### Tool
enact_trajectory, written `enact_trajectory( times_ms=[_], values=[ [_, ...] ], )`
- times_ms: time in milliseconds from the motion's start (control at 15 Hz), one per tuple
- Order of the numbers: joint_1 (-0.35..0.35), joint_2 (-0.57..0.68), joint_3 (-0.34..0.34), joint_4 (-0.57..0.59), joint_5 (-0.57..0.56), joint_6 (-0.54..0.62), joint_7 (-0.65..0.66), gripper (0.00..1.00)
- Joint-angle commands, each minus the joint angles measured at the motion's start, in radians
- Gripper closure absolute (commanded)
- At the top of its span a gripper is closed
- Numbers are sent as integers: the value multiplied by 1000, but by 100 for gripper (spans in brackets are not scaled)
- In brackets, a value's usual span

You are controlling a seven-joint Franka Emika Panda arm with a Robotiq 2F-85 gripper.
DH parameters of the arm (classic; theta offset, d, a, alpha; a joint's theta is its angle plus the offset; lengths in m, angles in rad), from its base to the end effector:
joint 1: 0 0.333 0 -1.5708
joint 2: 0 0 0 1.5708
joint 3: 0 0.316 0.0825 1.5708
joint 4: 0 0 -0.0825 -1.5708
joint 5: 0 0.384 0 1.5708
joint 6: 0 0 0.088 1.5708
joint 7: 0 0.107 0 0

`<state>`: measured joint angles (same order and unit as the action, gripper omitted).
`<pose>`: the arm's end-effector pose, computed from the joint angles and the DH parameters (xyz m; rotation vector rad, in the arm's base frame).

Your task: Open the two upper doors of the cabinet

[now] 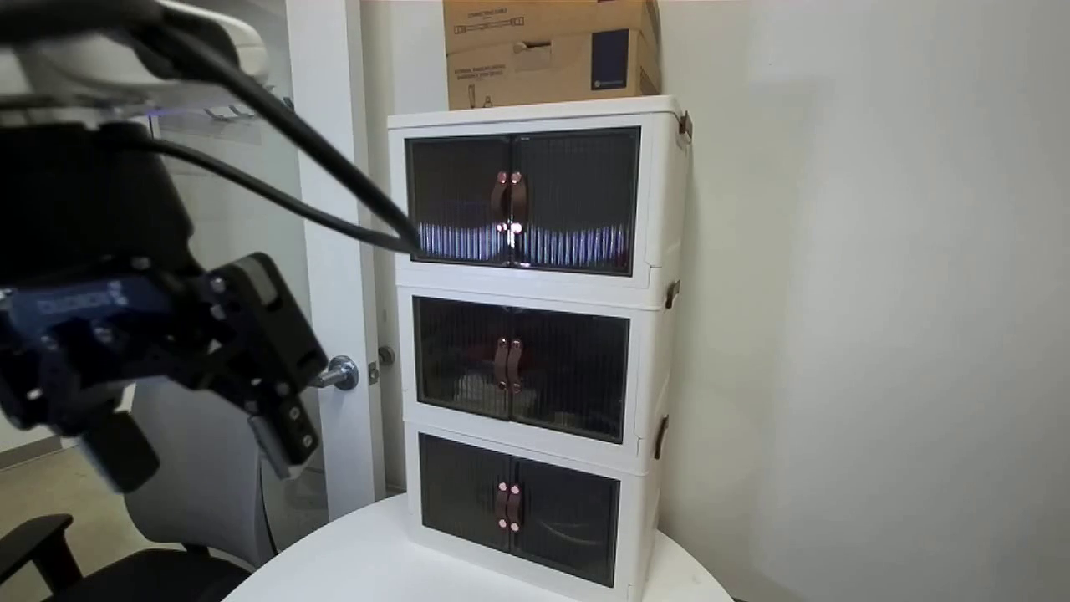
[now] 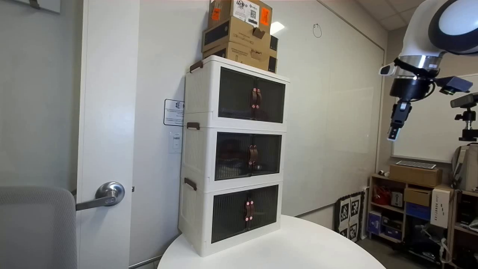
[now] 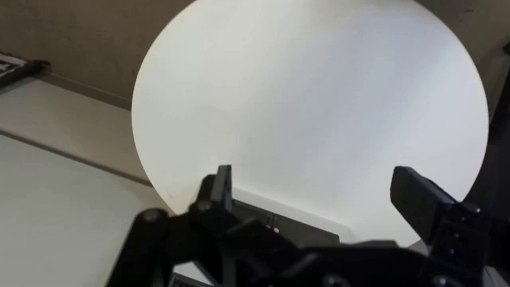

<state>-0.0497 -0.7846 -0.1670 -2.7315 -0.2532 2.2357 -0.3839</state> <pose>0.3300 -0.0802 0.4698 2.9027 0.4782 0.3672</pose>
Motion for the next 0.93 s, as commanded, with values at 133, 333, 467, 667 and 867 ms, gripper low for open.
enact_trajectory(
  times_ms=[133,333,467,667,867],
  values=[
    [55,141,28,93,26,202,41,0],
    [52,220,60,149,18,350,92,0],
    [47,275,77,185,17,445,118,0],
    [32,365,108,241,14,574,170,0],
    [18,455,137,312,7,659,204,0]
  ],
)
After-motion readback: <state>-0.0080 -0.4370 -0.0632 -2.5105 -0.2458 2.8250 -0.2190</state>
